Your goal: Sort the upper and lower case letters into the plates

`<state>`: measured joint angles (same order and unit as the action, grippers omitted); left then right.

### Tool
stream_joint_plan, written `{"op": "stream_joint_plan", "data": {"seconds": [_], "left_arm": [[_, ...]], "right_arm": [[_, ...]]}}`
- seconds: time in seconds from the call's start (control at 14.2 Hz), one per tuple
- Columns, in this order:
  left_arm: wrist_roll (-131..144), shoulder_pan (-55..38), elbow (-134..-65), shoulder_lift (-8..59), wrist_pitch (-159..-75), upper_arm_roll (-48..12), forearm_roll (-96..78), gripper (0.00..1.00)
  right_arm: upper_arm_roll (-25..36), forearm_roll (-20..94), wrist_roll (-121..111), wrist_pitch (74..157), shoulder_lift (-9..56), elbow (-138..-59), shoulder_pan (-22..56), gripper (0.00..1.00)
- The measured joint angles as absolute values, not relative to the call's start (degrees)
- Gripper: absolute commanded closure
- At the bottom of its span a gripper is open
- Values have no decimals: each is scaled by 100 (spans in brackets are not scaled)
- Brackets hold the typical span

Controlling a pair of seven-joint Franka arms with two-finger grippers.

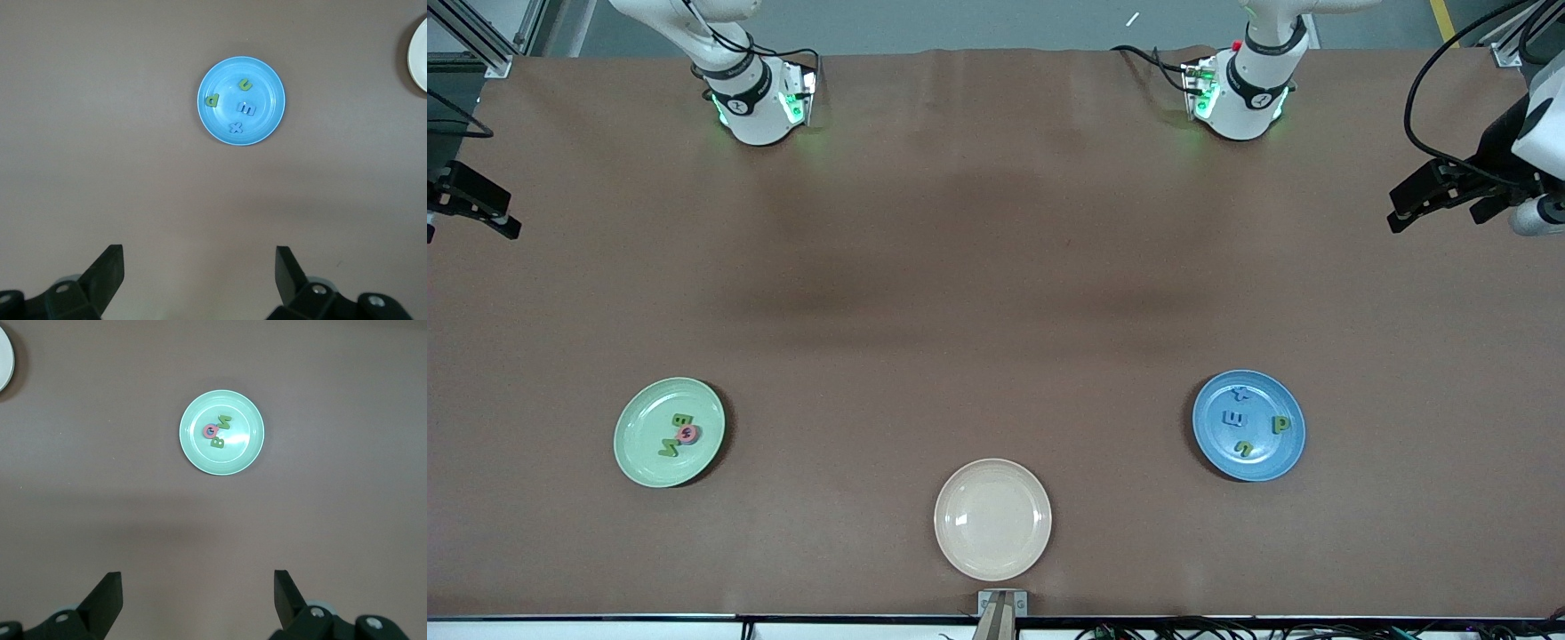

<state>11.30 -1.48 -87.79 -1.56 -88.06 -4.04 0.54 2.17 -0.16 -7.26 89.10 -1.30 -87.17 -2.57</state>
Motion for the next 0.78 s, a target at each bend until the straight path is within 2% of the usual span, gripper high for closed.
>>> {"op": "stream_joint_plan", "data": {"seconds": [0.78], "left_arm": [[1130, -148, -8783, -156, -8807, -399, 53, 0]], "right_arm": [[215, -15, -595, 8843, -131, -8766, -258, 0]]}}
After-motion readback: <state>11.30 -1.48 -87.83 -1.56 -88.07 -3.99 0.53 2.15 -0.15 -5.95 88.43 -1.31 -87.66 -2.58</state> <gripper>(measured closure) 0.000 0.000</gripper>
